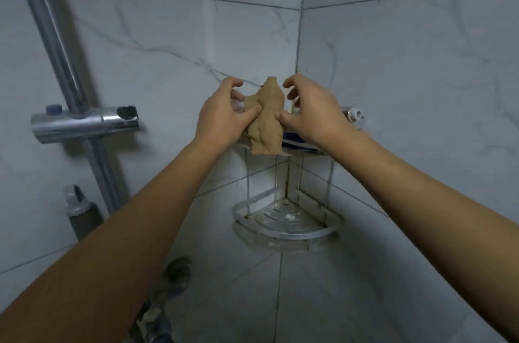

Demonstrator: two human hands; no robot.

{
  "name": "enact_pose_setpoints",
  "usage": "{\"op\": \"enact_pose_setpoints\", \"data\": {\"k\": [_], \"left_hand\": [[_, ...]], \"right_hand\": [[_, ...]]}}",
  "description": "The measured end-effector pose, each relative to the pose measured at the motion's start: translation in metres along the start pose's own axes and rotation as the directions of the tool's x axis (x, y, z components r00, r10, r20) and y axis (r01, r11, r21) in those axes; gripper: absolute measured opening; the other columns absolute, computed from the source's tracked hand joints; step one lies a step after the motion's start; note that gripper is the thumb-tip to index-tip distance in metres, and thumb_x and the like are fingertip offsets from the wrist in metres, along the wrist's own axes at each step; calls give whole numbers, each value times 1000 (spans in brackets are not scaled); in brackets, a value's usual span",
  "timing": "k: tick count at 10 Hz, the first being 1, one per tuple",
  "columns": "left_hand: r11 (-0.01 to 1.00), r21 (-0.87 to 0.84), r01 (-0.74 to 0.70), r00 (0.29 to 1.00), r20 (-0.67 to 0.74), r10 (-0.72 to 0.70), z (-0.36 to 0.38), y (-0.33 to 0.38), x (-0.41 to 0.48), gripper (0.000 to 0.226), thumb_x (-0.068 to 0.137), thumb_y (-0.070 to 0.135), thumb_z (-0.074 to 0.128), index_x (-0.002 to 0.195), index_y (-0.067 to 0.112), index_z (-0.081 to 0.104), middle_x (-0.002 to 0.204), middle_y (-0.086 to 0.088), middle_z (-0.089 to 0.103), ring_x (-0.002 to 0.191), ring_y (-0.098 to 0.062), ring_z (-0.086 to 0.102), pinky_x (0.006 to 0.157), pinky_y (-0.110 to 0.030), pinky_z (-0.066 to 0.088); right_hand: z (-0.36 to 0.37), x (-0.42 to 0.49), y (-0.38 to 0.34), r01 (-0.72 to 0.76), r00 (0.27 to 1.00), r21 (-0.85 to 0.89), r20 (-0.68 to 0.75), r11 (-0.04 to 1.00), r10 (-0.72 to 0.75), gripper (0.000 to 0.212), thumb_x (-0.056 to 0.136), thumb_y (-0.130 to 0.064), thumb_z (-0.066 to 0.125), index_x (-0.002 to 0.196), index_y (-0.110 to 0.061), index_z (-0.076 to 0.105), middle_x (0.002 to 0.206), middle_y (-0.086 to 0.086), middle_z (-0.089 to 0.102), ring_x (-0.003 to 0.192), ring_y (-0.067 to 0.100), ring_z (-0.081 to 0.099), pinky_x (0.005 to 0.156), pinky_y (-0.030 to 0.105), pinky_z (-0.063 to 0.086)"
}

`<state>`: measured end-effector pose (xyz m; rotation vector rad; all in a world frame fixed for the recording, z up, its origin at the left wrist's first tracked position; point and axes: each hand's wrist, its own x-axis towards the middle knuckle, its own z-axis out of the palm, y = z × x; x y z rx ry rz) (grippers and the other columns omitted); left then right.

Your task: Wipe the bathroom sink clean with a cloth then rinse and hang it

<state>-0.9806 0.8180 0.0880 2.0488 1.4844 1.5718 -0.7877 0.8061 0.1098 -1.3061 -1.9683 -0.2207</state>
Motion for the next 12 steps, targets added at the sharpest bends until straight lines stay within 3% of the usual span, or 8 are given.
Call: {"op": "enact_pose_setpoints", "data": {"k": [2,3,4,6,7,10,11,12], "left_hand": [[925,187,-330,938,177,298,-8,-12,-12,40,87,33,65,125,22,63,125,3,65,115,-17,58,96,-34,48],[930,182,-320,925,271,265,-11,-14,-13,43,84,36,63,124,23,66,118,5,71,109,-16,62,96,-40,51],[927,177,-332,923,266,279,-10,-18,-12,40,87,36,67,124,23,68,118,4,72,109,-18,62,97,-39,49],[879,285,-382,923,171,346,-7,-26,-16,40,89,43,64,121,21,68,116,3,69,108,-19,59,93,-43,49],[880,304,-364,930,170,326,-5,-27,-21,41,90,47,58,122,22,68,115,5,71,107,-21,61,93,-49,50],[910,275,-311,949,138,283,-7,-20,-36,43,93,40,53,127,17,63,121,-2,66,111,-22,59,98,-46,49],[918,276,-284,949,215,229,-11,-13,-42,49,95,46,49,136,20,58,134,0,61,121,-22,55,105,-45,45],[952,230,-201,972,163,166,-17,-6,-48,47,98,42,52,140,21,54,139,-1,58,126,-21,53,107,-42,43]], "right_hand": [[-2,-3,4,208,972,-5,113,978,-206,44,89,-45,66,125,-22,64,121,-2,66,113,17,59,96,34,48],[-4,-6,2,171,963,34,205,985,-175,32,89,-43,65,115,-25,69,103,-13,71,91,8,67,85,34,55],[0,-8,3,165,966,67,190,984,-175,28,89,-41,65,111,-24,70,99,-12,71,87,9,66,83,36,56],[6,-12,2,175,980,67,86,982,-180,27,87,-37,68,109,-20,68,105,-5,68,91,10,64,79,29,54],[11,-17,-3,176,982,30,57,984,-178,23,88,-33,64,106,-18,68,101,-1,70,91,17,64,81,38,53],[10,-32,-9,139,989,23,-54,990,-138,19,89,-29,63,105,-19,64,102,-2,64,89,16,62,77,38,51],[3,-41,-15,111,994,25,16,994,-111,24,91,-27,62,112,-17,65,109,0,65,96,18,62,81,36,50],[-10,-49,-19,76,997,47,26,996,-78,32,93,-31,59,122,-18,66,118,-1,68,110,19,61,90,33,48]]}}
